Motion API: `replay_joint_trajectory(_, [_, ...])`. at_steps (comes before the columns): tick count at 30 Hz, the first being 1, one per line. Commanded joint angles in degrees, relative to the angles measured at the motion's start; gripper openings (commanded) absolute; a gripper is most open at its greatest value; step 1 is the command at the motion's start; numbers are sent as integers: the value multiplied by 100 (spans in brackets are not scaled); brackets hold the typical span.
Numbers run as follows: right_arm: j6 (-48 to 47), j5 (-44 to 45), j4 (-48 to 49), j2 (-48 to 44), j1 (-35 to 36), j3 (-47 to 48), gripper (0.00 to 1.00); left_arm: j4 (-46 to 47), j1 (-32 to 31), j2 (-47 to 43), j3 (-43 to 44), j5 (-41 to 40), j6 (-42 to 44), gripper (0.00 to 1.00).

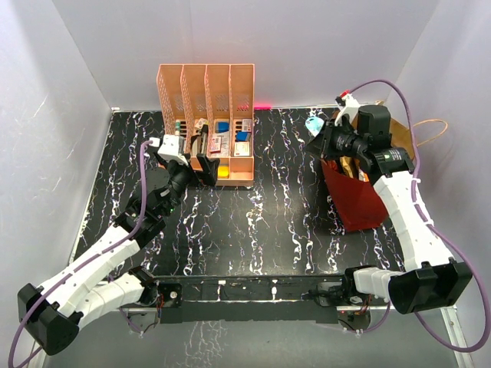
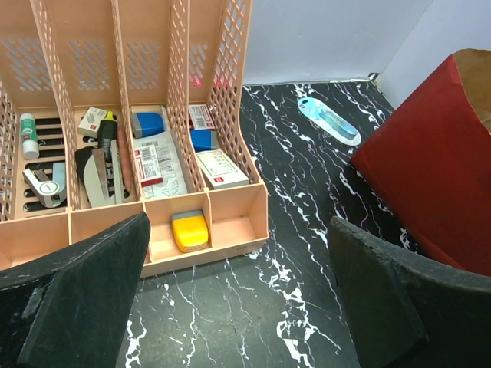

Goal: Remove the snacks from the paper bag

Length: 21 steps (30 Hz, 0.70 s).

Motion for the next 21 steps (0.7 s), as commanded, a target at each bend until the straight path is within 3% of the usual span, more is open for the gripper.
replay_joint_trajectory(1, [642,-770,806,-263,317,93,7,21,-21,-8,160,60,-24,98])
replay_joint_trajectory(8, [1050,-680,1015,-264,1053,158,7,17,-26,10,157,59,-22,98])
replay_joint_trajectory(15, [1016,-492,802,-289,1257,217,9,6,-26,33,171,38,-22,98])
replay_joint_trajectory(18, [751,-78,317,-408,1257,411,25,7,-27,59,176,43,-24,98])
replay_joint_trajectory(21, [442,519,-239,-565,1257,697,51,5,-22,66,175,51,-23,98])
